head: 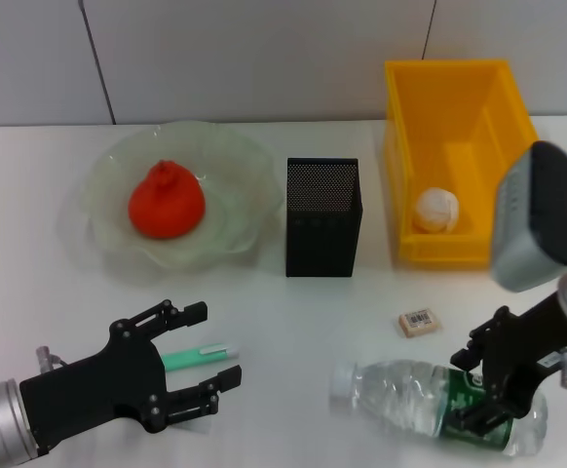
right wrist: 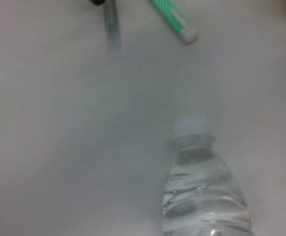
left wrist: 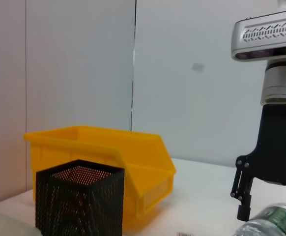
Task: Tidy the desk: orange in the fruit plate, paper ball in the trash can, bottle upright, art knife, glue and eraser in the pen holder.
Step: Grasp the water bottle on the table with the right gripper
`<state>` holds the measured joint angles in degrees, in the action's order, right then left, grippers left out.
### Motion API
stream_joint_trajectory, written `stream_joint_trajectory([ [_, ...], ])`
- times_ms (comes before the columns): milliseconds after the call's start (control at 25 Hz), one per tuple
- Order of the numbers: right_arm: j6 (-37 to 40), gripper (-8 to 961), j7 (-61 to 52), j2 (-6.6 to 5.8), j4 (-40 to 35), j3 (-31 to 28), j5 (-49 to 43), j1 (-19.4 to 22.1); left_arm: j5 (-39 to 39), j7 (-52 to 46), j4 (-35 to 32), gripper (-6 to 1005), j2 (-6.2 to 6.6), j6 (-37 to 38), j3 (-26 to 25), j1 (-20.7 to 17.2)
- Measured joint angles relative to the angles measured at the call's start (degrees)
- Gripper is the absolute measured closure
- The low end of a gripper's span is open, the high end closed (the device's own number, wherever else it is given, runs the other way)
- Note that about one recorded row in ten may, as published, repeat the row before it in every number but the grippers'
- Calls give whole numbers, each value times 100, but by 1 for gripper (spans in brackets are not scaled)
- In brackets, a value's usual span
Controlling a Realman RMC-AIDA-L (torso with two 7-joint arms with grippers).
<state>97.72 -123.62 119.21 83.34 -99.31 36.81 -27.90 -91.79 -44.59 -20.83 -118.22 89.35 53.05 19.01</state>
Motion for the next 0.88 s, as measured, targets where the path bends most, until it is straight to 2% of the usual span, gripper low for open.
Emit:
stream_joint_trajectory([
  [80,13,177,109,0,-44,-185,59,65,1,0,-1,193,0,11,-16,-7],
  [280,7,325,211,-1,-215,-301,115,110,3,2,-1,194,4,13,-39,-11],
  [600,-24,351,190,15,-236,-252,178,71,0,-34,-60,195,8,13,-50,-15],
  [880,43,332,76,15,-158,-253,193,-11,-3,-38,-62,196,9,12,-50,-14],
])
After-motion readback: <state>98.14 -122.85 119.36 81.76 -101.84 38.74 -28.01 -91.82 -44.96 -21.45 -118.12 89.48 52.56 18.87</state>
